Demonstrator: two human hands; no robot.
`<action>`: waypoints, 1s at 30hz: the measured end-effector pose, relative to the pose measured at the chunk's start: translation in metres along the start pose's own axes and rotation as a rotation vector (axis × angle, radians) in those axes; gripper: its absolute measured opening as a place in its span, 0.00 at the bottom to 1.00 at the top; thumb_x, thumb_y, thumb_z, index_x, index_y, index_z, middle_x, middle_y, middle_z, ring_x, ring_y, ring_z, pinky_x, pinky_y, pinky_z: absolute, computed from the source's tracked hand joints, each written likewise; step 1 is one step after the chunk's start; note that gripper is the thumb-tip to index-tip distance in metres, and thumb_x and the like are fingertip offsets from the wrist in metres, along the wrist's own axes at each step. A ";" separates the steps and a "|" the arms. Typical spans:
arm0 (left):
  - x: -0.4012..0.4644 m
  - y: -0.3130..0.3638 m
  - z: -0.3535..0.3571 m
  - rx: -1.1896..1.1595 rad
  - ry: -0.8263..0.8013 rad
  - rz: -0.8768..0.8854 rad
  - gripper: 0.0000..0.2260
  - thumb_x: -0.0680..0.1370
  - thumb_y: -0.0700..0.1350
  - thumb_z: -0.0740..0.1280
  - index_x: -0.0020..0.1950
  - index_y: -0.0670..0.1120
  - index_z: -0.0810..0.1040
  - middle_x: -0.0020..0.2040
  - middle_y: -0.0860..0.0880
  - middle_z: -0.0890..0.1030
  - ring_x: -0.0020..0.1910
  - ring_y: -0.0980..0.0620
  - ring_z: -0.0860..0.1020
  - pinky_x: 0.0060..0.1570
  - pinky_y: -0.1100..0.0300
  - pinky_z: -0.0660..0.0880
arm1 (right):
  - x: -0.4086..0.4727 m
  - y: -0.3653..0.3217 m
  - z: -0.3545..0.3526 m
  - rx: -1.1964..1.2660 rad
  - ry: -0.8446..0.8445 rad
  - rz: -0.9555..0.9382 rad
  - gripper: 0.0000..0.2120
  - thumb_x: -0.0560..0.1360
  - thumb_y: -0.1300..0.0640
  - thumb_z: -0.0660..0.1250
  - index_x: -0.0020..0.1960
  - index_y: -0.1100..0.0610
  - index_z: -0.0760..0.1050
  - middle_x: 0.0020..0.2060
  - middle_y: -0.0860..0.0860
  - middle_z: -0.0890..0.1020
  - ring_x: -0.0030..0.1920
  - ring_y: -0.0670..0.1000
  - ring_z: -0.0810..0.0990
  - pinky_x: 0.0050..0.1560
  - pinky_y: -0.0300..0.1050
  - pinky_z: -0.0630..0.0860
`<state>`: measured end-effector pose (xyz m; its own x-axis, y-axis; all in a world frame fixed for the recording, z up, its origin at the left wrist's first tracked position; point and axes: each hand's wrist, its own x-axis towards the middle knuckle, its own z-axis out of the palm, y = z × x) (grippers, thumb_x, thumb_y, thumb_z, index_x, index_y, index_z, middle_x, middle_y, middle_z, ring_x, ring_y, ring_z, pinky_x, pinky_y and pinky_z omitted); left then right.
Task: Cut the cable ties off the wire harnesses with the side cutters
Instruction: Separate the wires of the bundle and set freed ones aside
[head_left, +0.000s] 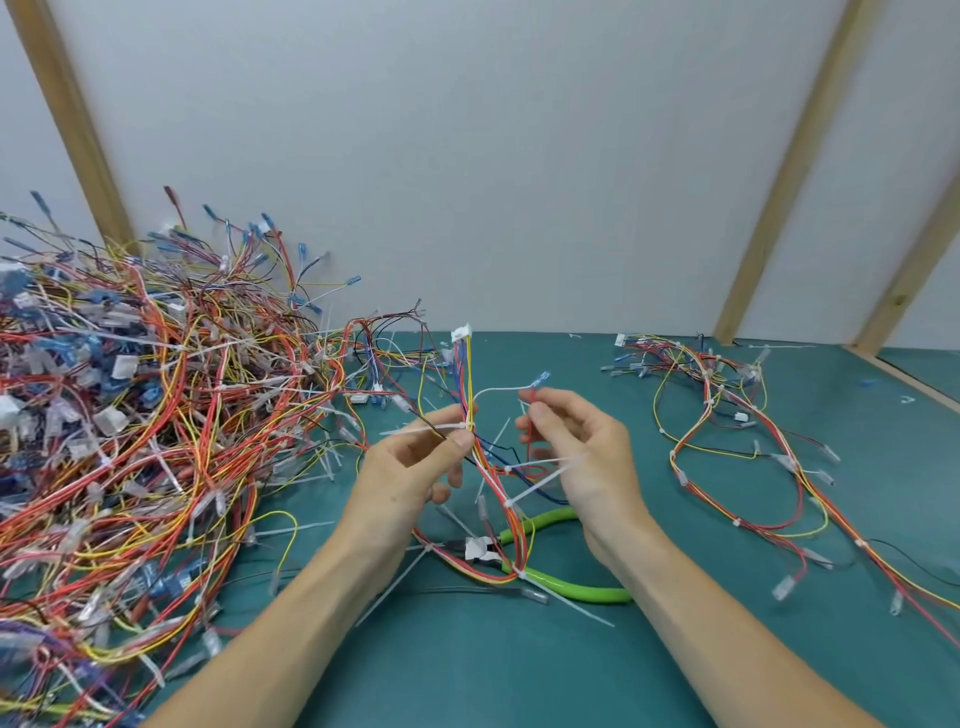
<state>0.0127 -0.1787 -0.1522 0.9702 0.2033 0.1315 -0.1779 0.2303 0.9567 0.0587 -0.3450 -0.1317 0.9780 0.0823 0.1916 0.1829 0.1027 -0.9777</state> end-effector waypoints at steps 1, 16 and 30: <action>0.000 0.000 0.001 0.011 0.019 0.020 0.14 0.70 0.47 0.77 0.55 0.50 0.86 0.37 0.52 0.79 0.32 0.55 0.71 0.31 0.65 0.66 | 0.000 0.001 0.000 -0.062 0.040 -0.071 0.08 0.81 0.62 0.69 0.51 0.51 0.84 0.40 0.46 0.86 0.42 0.45 0.82 0.46 0.37 0.79; -0.011 -0.004 0.004 0.707 0.278 0.639 0.09 0.74 0.52 0.72 0.54 0.54 0.83 0.45 0.60 0.81 0.30 0.52 0.70 0.32 0.59 0.70 | -0.024 -0.011 0.013 -0.801 -0.029 -0.700 0.06 0.76 0.47 0.73 0.48 0.49 0.82 0.45 0.40 0.82 0.52 0.46 0.79 0.57 0.49 0.74; -0.011 0.001 0.006 0.590 0.315 0.453 0.11 0.71 0.59 0.75 0.45 0.52 0.83 0.46 0.70 0.82 0.57 0.55 0.79 0.57 0.56 0.73 | -0.034 -0.007 0.020 -0.631 -0.068 -0.726 0.19 0.76 0.60 0.70 0.64 0.49 0.72 0.51 0.42 0.78 0.41 0.42 0.80 0.42 0.47 0.80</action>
<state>0.0028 -0.1866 -0.1512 0.7173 0.4353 0.5440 -0.3415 -0.4610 0.8191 0.0223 -0.3283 -0.1291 0.6009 0.2682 0.7530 0.7807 -0.3990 -0.4809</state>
